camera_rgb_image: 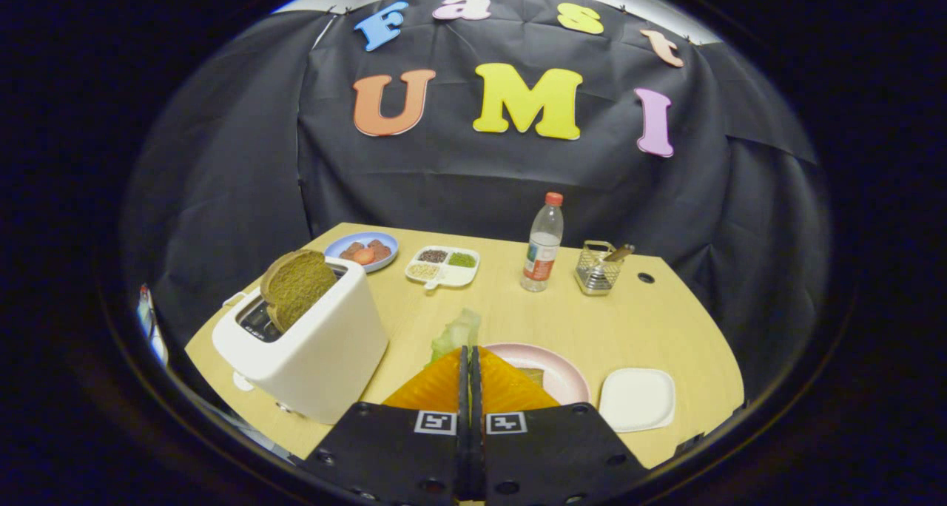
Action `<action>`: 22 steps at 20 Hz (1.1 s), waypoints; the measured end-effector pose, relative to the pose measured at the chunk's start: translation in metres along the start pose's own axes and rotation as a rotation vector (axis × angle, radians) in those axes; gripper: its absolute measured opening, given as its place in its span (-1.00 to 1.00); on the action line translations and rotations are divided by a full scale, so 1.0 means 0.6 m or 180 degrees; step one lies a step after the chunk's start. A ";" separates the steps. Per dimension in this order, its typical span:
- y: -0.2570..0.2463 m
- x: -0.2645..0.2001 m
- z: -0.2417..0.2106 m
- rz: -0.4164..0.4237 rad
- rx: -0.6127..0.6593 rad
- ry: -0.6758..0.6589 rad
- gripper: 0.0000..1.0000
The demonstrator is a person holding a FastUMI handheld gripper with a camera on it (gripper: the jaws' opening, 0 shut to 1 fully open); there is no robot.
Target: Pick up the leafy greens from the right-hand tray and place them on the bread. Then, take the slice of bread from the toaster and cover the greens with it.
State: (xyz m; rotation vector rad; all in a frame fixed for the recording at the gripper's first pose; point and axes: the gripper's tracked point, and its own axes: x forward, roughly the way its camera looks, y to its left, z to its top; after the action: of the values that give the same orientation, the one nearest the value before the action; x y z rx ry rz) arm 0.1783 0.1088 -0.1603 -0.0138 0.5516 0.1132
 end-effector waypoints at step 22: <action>-0.134 0.138 -0.109 -0.0314 0.0392 0.0464 -0.92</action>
State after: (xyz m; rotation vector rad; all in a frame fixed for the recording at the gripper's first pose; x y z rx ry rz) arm 0.2232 0.0348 -0.2607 0.0712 0.7016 -0.0183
